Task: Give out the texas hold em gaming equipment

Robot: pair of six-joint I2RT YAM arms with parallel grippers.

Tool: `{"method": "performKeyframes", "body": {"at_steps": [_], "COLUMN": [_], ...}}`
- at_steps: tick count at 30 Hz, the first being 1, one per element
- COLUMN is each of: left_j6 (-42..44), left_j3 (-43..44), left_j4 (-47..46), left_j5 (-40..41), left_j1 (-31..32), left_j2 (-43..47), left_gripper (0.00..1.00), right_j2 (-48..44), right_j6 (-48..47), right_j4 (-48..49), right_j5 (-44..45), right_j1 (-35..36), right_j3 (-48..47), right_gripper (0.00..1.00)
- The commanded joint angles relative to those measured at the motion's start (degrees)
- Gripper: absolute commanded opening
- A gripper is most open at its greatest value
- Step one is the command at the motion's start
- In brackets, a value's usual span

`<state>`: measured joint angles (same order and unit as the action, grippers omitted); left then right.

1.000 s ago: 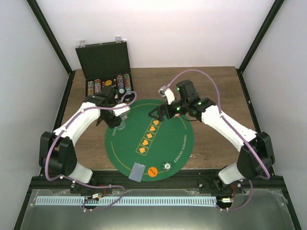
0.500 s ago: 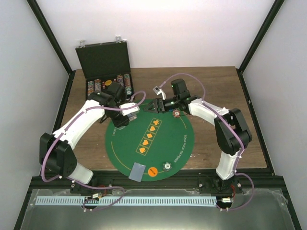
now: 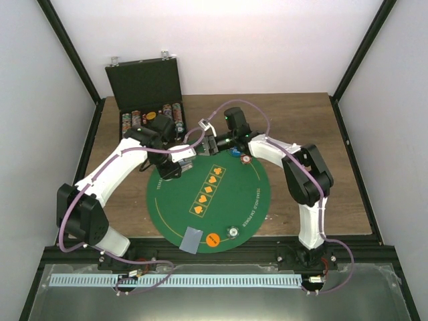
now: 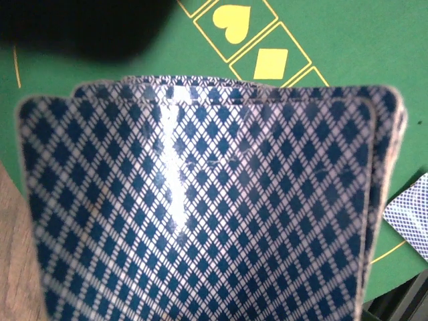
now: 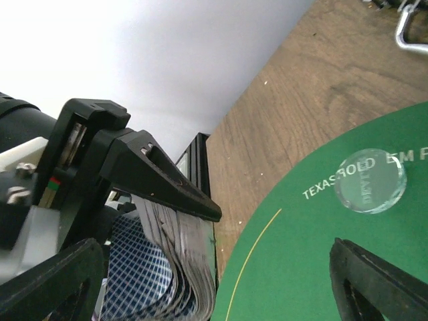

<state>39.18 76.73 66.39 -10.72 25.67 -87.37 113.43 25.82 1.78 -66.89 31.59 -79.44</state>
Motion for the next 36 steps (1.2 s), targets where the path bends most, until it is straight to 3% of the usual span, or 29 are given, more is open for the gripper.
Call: {"method": "performKeyframes", "body": {"at_steps": [1, 3, 7, 18, 27, 36], "left_j6": [-0.10, -0.32, -0.75, -1.62, -1.66, -1.38], "left_j3": [1.94, 2.03, 2.45, 3.45, 2.01, 0.63], "left_j4": [-0.54, -0.77, -1.16, -1.94, -2.84, -3.46], "left_j5": [-2.28, -2.29, -2.20, -1.95, 0.15, 1.23], "left_j1": [0.26, 0.26, 0.26, 0.26, 0.16, 0.17], "left_j2": [0.22, 0.28, -0.08, -0.43, -0.35, -0.11], "left_gripper": [0.40, 0.40, 0.40, 0.40, 0.40, 0.40], "right_j2": [1.30, 1.11, 1.31, 5.03, 1.69, -1.64], "right_j6": [4.10, 7.25, 6.63, 1.71, -5.78, -8.58], "right_j4": [7.32, 12.36, 12.66, 5.01, -4.85, -9.59], "right_j5": [-5.67, -6.34, -5.27, -1.76, 4.38, 7.16], "right_j1": [1.67, 1.82, 3.22, 4.86, 4.12, 2.38], "right_j3": [-1.03, 0.74, 0.20, -4.01, -3.92, -3.40], "right_gripper": [0.92, 0.92, 0.92, 0.90, 0.60, 0.52]}}
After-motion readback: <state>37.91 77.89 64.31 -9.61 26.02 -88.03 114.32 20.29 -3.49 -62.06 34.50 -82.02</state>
